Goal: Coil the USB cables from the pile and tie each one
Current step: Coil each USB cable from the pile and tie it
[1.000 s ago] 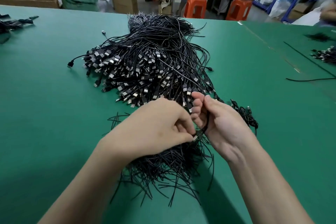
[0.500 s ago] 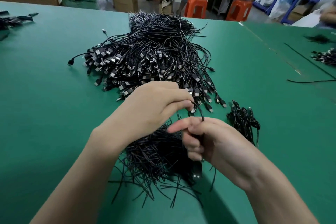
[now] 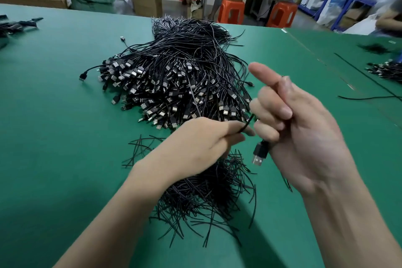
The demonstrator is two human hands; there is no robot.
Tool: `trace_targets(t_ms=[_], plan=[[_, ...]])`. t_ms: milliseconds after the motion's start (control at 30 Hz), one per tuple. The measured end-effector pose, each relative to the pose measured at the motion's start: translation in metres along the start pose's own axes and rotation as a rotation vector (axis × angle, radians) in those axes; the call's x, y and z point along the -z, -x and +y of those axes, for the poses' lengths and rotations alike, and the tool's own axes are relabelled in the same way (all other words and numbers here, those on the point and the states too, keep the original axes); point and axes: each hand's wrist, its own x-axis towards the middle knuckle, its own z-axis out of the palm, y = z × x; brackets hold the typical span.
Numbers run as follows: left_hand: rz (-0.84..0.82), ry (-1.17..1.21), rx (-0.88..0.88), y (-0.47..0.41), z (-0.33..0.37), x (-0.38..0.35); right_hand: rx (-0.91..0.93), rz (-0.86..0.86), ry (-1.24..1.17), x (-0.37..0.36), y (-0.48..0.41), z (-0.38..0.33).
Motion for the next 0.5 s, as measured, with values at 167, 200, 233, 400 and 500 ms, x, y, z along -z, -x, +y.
trace_targets(t_ms=[167, 200, 233, 400, 500], plan=[[0.016, -0.091, -0.024, 0.003, 0.012, 0.001, 0.239, 0.195, 0.655, 0.006, -0.009, 0.021], [0.030, -0.151, -0.018, 0.004, 0.012, 0.003, 0.249, 0.209, 0.797, 0.007, -0.009, 0.029], [0.055, -0.210, -0.009, 0.005, 0.012, 0.005, 0.248, 0.214, 0.937, 0.008, -0.008, 0.036], [0.315, -0.170, -0.014, 0.017, -0.003, 0.033, 0.157, 0.130, 1.240, 0.014, 0.003, 0.050], [0.412, -0.014, -0.079, 0.018, -0.013, 0.043, -0.138, -0.040, 0.776, 0.006, 0.009, 0.045]])
